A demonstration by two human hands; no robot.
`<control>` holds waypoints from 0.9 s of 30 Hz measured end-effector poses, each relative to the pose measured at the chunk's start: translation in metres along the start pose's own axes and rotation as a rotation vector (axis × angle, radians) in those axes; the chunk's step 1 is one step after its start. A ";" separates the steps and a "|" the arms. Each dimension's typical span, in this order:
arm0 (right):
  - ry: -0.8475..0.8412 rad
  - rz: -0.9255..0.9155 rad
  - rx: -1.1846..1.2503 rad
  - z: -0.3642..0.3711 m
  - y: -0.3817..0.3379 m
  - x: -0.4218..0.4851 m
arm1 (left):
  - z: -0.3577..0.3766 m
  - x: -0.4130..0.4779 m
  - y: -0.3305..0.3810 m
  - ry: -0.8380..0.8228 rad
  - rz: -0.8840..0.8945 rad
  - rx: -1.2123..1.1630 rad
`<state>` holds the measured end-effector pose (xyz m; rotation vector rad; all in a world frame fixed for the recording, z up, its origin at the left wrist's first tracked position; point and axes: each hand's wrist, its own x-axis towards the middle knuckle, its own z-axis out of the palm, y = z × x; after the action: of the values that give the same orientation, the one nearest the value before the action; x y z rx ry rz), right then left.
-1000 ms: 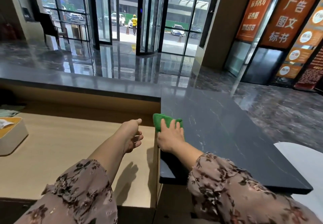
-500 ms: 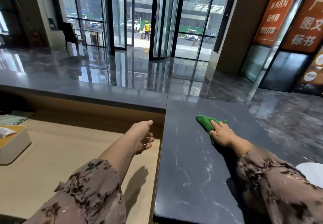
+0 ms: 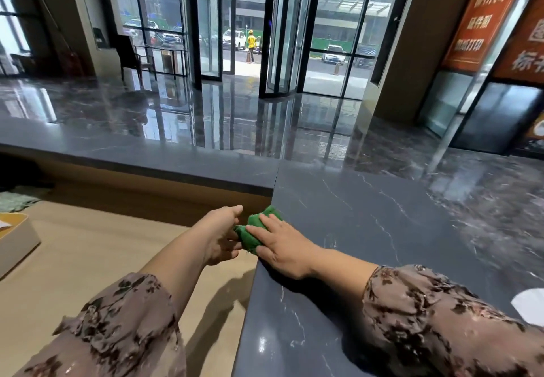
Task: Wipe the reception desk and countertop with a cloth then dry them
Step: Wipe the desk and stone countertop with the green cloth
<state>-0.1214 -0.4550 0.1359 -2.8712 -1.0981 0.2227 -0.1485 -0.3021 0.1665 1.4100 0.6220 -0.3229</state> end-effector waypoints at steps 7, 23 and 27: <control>0.046 0.091 0.086 -0.023 0.103 0.037 | -0.003 0.009 0.004 0.081 0.012 0.052; 0.173 0.373 0.307 -0.034 0.130 0.145 | -0.035 0.005 -0.011 0.124 -0.017 -0.088; 0.229 0.157 0.581 -0.026 0.111 0.127 | -0.028 0.005 -0.009 0.113 -0.020 -0.086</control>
<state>0.0491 -0.4526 0.1357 -2.3833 -0.6334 0.1768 -0.1556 -0.2751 0.1553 1.3469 0.7347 -0.2308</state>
